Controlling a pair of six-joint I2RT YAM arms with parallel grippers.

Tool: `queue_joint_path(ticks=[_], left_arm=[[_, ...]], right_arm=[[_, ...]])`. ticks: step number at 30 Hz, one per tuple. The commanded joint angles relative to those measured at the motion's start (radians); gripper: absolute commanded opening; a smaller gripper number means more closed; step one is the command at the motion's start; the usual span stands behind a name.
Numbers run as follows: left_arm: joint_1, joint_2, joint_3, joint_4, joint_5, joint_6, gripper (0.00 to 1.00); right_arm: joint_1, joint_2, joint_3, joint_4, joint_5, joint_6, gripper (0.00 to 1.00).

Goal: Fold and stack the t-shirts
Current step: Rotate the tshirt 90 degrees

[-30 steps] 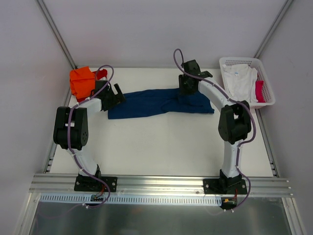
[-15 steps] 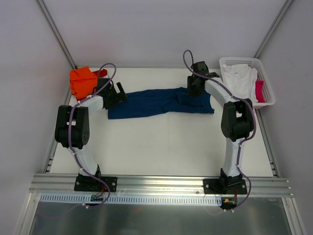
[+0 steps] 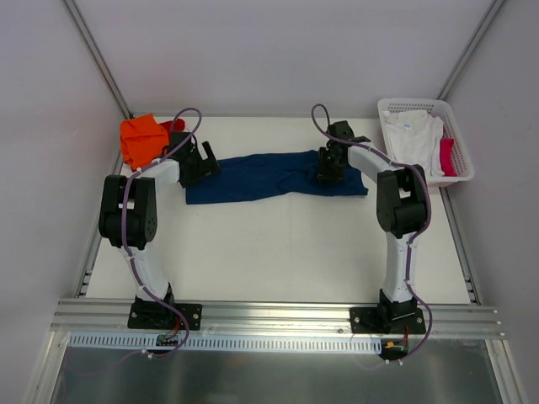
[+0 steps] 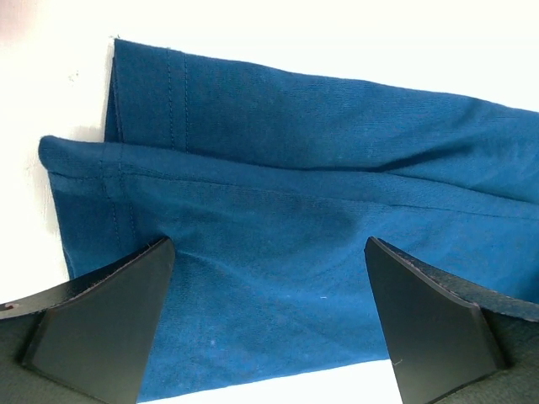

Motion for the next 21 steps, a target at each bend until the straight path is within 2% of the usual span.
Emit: queue_joint_path(ticks=[1, 10, 21], left_arm=[[-0.008, 0.028, 0.035, -0.063, 0.019, 0.018, 0.99], [-0.02, -0.039, -0.044, -0.077, 0.008, 0.015, 0.99], [-0.113, -0.157, -0.232, -0.079, -0.038, -0.012, 0.99]], right_arm=[[0.004, -0.023, -0.036, -0.003, -0.064, 0.044, 0.34], [-0.008, -0.002, 0.025, -0.041, -0.07, 0.046, 0.35], [-0.043, 0.122, 0.25, -0.146, -0.09, 0.018, 0.37]])
